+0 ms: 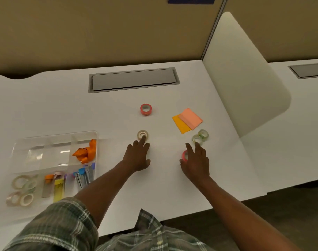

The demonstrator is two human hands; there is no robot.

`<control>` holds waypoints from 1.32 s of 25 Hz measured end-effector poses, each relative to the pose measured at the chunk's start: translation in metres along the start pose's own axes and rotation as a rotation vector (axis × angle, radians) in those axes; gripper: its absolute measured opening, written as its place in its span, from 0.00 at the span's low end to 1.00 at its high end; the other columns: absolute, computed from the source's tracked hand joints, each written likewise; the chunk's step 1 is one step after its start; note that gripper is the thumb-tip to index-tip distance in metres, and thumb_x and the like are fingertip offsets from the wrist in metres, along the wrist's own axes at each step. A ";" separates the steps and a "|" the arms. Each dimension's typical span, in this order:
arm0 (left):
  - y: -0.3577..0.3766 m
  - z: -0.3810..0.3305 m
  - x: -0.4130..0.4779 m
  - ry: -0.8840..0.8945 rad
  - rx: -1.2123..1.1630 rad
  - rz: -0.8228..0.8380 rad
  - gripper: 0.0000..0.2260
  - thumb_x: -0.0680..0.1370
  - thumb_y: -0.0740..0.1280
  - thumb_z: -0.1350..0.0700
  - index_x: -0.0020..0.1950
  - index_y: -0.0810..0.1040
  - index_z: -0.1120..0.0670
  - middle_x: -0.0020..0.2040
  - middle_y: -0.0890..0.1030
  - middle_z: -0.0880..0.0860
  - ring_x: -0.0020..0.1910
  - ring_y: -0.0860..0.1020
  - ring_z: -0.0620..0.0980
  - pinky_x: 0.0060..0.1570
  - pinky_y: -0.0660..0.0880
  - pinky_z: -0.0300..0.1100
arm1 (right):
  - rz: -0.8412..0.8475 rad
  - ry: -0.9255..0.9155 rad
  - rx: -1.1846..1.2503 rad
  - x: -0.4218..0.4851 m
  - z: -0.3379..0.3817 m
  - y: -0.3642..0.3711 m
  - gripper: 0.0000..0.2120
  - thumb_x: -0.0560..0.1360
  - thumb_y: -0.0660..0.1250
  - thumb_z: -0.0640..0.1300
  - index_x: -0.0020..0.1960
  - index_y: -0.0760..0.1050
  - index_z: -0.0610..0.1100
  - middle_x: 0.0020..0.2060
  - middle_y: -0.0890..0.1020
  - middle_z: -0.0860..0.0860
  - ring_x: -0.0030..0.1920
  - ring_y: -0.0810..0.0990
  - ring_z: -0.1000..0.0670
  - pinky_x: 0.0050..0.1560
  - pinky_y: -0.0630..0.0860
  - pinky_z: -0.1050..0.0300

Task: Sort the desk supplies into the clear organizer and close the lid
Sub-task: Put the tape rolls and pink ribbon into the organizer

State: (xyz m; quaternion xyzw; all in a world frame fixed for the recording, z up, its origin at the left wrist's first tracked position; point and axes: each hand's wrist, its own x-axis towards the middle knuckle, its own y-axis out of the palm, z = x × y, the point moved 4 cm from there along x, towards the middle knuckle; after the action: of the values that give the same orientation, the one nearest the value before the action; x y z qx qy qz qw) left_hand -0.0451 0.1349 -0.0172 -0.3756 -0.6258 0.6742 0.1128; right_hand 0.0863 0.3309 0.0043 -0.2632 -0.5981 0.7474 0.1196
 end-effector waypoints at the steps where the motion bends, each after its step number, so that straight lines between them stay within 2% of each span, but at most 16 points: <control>1: 0.001 -0.001 0.003 -0.012 0.000 0.020 0.30 0.75 0.65 0.43 0.73 0.63 0.54 0.80 0.49 0.57 0.68 0.67 0.59 0.61 0.69 0.51 | 0.033 0.015 0.010 0.001 -0.007 0.003 0.32 0.77 0.65 0.54 0.78 0.58 0.49 0.73 0.65 0.43 0.69 0.68 0.42 0.60 0.73 0.48; 3: 0.000 -0.004 0.007 -0.029 0.011 0.036 0.29 0.75 0.65 0.43 0.72 0.64 0.54 0.80 0.51 0.58 0.67 0.67 0.59 0.60 0.69 0.51 | 0.067 0.019 0.076 0.003 -0.016 0.007 0.30 0.77 0.65 0.50 0.76 0.60 0.49 0.66 0.70 0.45 0.63 0.73 0.43 0.55 0.76 0.49; 5: -0.001 -0.007 0.009 -0.044 0.005 0.021 0.26 0.76 0.65 0.44 0.69 0.66 0.55 0.77 0.57 0.60 0.65 0.68 0.59 0.58 0.70 0.50 | 0.077 -0.001 0.180 0.006 -0.016 0.008 0.28 0.76 0.66 0.48 0.74 0.63 0.49 0.62 0.72 0.46 0.62 0.74 0.43 0.54 0.76 0.49; 10: 0.005 -0.006 -0.002 -0.098 -0.123 -0.013 0.23 0.76 0.66 0.45 0.65 0.71 0.57 0.71 0.66 0.59 0.61 0.73 0.59 0.55 0.73 0.50 | 0.102 -0.162 0.364 0.010 0.020 0.009 0.27 0.75 0.69 0.52 0.71 0.67 0.49 0.61 0.75 0.46 0.60 0.76 0.43 0.55 0.76 0.49; 17: 0.020 0.005 -0.029 -0.131 -0.203 -0.014 0.24 0.75 0.67 0.45 0.67 0.72 0.56 0.67 0.69 0.56 0.58 0.76 0.58 0.54 0.75 0.48 | 0.110 -0.276 0.384 0.033 0.077 0.018 0.28 0.76 0.69 0.46 0.74 0.65 0.46 0.63 0.73 0.43 0.62 0.75 0.39 0.59 0.73 0.49; 21: 0.024 0.005 -0.039 -0.111 -0.208 -0.020 0.24 0.75 0.67 0.45 0.67 0.72 0.56 0.66 0.70 0.55 0.57 0.76 0.57 0.52 0.75 0.49 | 0.067 -0.319 0.272 0.049 0.082 0.014 0.30 0.76 0.67 0.49 0.75 0.63 0.47 0.65 0.72 0.44 0.63 0.73 0.41 0.59 0.74 0.47; 24: 0.025 0.006 -0.044 -0.110 -0.241 -0.022 0.21 0.76 0.67 0.46 0.66 0.73 0.54 0.64 0.70 0.54 0.56 0.76 0.56 0.52 0.75 0.48 | -0.066 -0.228 0.111 0.065 0.050 0.000 0.28 0.78 0.63 0.52 0.76 0.63 0.47 0.72 0.67 0.44 0.69 0.67 0.41 0.64 0.68 0.47; 27: 0.027 0.007 -0.050 -0.116 -0.276 -0.027 0.18 0.76 0.66 0.47 0.63 0.75 0.53 0.60 0.72 0.52 0.52 0.78 0.55 0.49 0.75 0.46 | -0.102 -0.029 0.049 0.079 -0.002 -0.013 0.30 0.78 0.61 0.48 0.78 0.59 0.48 0.78 0.57 0.42 0.76 0.58 0.40 0.71 0.60 0.45; 30: 0.028 0.009 -0.055 -0.115 -0.290 -0.023 0.14 0.77 0.65 0.48 0.60 0.75 0.52 0.57 0.73 0.51 0.49 0.78 0.53 0.46 0.75 0.44 | 0.009 0.065 0.129 0.084 -0.039 -0.015 0.32 0.76 0.63 0.45 0.78 0.58 0.49 0.79 0.53 0.42 0.76 0.58 0.36 0.70 0.65 0.43; 33: 0.030 0.011 -0.059 -0.101 -0.275 -0.030 0.09 0.78 0.64 0.52 0.57 0.76 0.51 0.54 0.73 0.51 0.47 0.78 0.53 0.42 0.71 0.43 | 0.041 0.010 0.081 0.080 -0.044 -0.011 0.25 0.77 0.63 0.42 0.73 0.66 0.48 0.75 0.60 0.42 0.66 0.68 0.36 0.60 0.74 0.47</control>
State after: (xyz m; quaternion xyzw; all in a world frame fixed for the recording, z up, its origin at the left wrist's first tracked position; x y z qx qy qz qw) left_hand -0.0018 0.0844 -0.0239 -0.3435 -0.7227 0.5985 0.0386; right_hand 0.0414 0.4094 -0.0118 -0.2742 -0.5611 0.7721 0.1177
